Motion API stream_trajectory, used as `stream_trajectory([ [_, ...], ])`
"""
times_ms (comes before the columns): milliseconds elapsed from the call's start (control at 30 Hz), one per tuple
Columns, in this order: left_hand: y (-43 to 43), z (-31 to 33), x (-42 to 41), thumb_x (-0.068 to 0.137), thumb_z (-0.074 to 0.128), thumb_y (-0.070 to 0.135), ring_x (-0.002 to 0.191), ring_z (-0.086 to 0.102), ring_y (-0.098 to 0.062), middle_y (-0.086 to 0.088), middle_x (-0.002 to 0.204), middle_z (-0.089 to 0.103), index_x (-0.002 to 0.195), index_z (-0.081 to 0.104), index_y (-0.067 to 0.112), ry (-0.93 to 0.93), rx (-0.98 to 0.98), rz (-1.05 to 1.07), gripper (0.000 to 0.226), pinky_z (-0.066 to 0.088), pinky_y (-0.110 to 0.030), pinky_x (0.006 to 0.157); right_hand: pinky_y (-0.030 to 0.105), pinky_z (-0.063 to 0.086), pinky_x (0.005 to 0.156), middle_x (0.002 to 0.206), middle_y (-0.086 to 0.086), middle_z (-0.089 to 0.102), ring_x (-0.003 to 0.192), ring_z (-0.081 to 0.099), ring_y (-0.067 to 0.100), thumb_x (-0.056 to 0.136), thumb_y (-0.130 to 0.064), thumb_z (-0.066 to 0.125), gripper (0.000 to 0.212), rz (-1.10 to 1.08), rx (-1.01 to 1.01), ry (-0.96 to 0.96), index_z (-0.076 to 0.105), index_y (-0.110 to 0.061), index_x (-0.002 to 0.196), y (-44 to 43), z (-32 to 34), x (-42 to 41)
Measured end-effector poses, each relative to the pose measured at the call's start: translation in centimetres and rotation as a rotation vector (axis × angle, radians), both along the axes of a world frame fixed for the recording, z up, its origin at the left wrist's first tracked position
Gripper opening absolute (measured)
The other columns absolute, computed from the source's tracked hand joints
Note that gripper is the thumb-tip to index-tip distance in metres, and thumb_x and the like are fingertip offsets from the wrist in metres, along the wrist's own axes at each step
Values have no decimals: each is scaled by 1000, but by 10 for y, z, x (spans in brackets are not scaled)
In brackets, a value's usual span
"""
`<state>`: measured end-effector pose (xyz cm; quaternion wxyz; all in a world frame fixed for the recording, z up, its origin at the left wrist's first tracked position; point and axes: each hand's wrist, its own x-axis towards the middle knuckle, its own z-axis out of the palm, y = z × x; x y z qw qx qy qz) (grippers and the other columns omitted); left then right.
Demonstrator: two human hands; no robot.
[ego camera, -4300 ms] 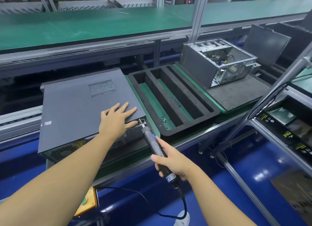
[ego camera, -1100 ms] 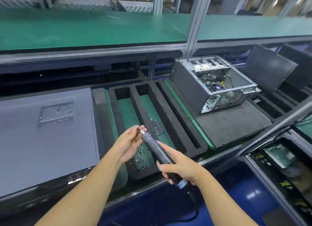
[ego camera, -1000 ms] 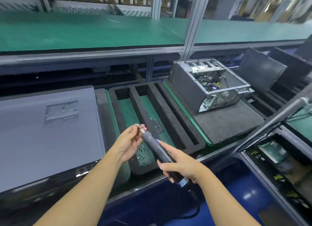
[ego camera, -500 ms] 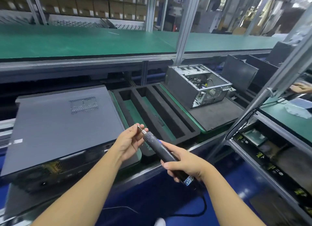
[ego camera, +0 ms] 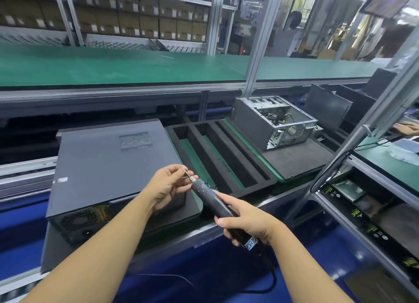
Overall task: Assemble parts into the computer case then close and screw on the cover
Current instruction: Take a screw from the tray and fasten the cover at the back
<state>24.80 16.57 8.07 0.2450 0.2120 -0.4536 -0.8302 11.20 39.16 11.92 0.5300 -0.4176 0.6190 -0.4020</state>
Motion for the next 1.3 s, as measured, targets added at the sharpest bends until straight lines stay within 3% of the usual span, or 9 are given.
stream_trajectory([
  [133,-1,8,4,97,56,11,86,75,-23,-21,99,71,101,60,-2,-45,-53,30,15,60,-26,63,36,51,58,92,3,63,72,57,22,91,-15,69,76,9,-9,-1,38,-48,152,0,3,1],
  [433,0,16,10,93,57,4,100,71,-34,-20,97,72,97,63,-3,0,-13,-26,10,60,-26,66,34,51,55,93,5,62,72,57,22,90,-15,71,77,7,-52,-36,40,-52,149,6,-4,1],
  [733,6,24,16,88,62,15,93,74,-23,-11,98,75,102,65,3,26,86,7,18,59,-27,65,36,52,59,92,6,61,73,57,23,89,-16,72,80,-12,-106,-31,36,-54,150,-5,-11,16],
  [933,-6,25,37,98,54,9,91,74,-24,-16,104,74,109,65,-2,-115,27,84,19,60,-29,63,40,53,62,86,6,62,73,58,24,90,-19,71,81,-29,-125,-30,32,-56,150,-25,-31,44],
  [1067,-27,21,67,94,61,7,85,72,-27,-23,102,72,101,70,-4,-357,-173,65,15,61,-31,73,39,55,63,89,2,66,72,61,19,89,-22,72,80,-28,-136,-15,33,-63,145,-48,-44,69],
  [1133,-40,20,88,93,64,7,83,75,-22,-19,98,75,95,73,3,-470,-339,75,10,60,-25,69,39,56,64,92,3,66,73,61,20,89,-22,72,83,-33,-141,-34,30,-60,149,-60,-50,85],
  [1233,-72,20,132,93,66,15,89,72,-15,2,94,77,89,74,22,-825,-854,210,11,54,-25,77,39,56,65,92,6,66,74,60,21,89,-22,72,85,-22,-139,-80,27,-56,152,-74,-61,109],
  [1300,-90,16,171,92,63,18,104,65,-15,8,111,72,95,72,31,-1012,-1061,331,16,48,-31,94,40,55,65,90,9,64,72,59,22,89,-24,72,84,-2,-132,-123,27,-57,152,-79,-69,127],
])
